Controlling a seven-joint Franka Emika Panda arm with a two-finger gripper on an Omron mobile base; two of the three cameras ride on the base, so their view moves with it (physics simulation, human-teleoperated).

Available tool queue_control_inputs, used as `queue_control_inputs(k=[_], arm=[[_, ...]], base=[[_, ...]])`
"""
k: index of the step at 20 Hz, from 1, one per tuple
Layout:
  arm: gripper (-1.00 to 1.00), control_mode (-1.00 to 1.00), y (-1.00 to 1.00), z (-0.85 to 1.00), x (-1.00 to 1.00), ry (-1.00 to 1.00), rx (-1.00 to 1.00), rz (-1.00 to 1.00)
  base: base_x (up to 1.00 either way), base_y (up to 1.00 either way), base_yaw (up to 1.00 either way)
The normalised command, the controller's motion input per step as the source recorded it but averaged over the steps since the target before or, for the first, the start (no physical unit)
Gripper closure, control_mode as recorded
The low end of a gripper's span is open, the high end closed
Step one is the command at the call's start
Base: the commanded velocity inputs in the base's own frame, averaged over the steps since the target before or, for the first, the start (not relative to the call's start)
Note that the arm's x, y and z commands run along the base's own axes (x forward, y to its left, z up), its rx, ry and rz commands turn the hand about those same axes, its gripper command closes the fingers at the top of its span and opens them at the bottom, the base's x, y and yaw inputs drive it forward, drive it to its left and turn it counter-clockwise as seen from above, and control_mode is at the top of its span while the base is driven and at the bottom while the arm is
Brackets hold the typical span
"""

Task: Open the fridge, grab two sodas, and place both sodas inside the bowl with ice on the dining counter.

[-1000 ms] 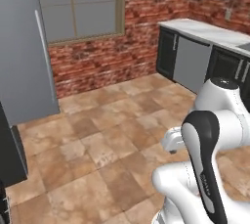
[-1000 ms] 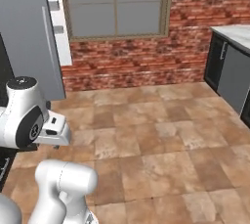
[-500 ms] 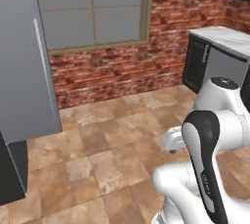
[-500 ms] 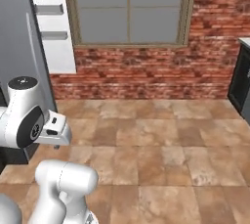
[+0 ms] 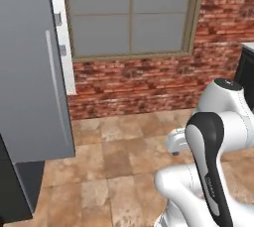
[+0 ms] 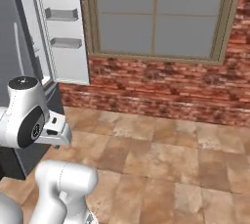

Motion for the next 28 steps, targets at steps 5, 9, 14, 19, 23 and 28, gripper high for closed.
queue_control_inputs(k=[5,9,14,19,23,28], arm=[[-1.0,1.0,0.0,0.0,0.0,0.0,0.0,0.0],[-1.0,1.0,0.0,0.0,0.0,0.0,0.0,0.0],[-1.0,1.0,0.0,0.0,0.0,0.0,0.0,0.0],[-1.0,1.0,0.0,0.0,0.0,0.0,0.0,0.0],[-1.0,1.0,0.0,0.0,0.0,0.0,0.0,0.0],[-1.0,1.0,0.0,0.0,0.0,0.0,0.0,0.0]], base=[[0.9,-0.36,0.44],[0.55,-0.51,0.44],[0.24,-0.72,0.39],[0.33,-0.69,0.39],[0.48,-0.63,0.4],[0.59,-0.54,0.43]])
